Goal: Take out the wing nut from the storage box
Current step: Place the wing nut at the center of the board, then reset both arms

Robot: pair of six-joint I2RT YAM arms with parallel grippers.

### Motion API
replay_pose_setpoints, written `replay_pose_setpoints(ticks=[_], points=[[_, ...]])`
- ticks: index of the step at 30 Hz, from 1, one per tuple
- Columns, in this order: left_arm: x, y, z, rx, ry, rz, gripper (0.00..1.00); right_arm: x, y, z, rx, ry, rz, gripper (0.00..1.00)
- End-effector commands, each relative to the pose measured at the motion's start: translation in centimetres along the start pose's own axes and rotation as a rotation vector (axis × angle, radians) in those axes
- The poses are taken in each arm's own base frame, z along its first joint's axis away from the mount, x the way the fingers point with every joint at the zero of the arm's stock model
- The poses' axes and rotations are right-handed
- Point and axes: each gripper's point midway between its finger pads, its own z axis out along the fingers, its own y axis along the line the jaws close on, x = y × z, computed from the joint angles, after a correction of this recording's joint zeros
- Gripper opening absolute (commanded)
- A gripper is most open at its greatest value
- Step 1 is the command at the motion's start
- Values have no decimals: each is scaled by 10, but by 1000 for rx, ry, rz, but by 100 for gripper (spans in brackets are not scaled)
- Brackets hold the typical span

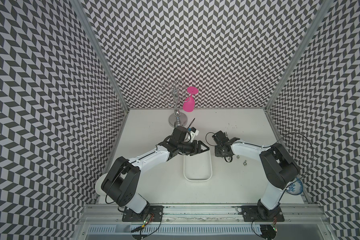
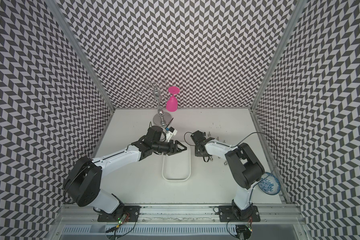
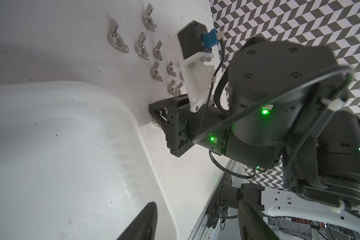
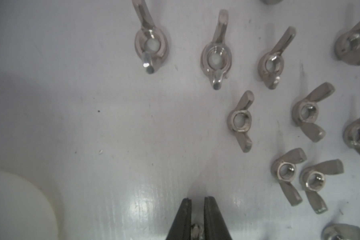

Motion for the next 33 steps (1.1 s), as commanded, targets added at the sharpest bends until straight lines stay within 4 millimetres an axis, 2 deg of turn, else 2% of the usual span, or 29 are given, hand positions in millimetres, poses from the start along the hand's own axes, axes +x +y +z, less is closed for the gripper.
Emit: replay_pose_setpoints(ticks=[1, 6, 9, 11, 12, 13, 14, 16, 20, 21, 22, 26, 28, 30, 33], points=[[-7, -12, -10, -2, -36, 57, 67, -4, -1, -7, -6, -4, -12, 22], [-16, -18, -24, -36, -70, 87, 69, -32, 3, -43, -33, -77, -7, 28], [-27, -19, -44, -62, -110, 109, 71, -56, 5, -78, -63, -153, -9, 37], [-38, -13, -65, -134, -164, 141, 77, -77, -2, -108, -62, -246, 5, 44], [-46, -8, -80, -203, -205, 164, 85, -89, -10, -126, -39, -310, 19, 49], [-54, -2, -96, -294, -255, 187, 96, -101, -22, -145, -5, -382, 40, 71], [-61, 4, -111, -383, -302, 206, 100, -112, -36, -162, 42, -452, 75, 77], [-75, 19, -149, -599, -415, 243, 100, -131, -71, -198, 164, -620, 139, 81], [-84, 42, -203, -871, -565, 229, 100, -146, -128, -252, 308, -835, 284, 83], [-85, 46, -212, -911, -596, 224, 100, -147, -139, -263, 323, -889, 309, 96], [-86, 51, -222, -966, -618, 240, 100, -146, -146, -270, 314, -940, 360, 100], [-85, 64, -247, -1081, -715, 235, 100, -137, -145, -276, 188, -1094, 378, 100], [-83, 71, -256, -1115, -776, 215, 100, -129, -152, -279, 209, -1131, 387, 100], [-79, 83, -270, -1187, -845, 147, 100, -127, -153, -276, 255, -1135, 319, 100], [-79, 96, -270, -1275, -800, 212, 100, -128, -154, -275, 279, -1128, 278, 100]])
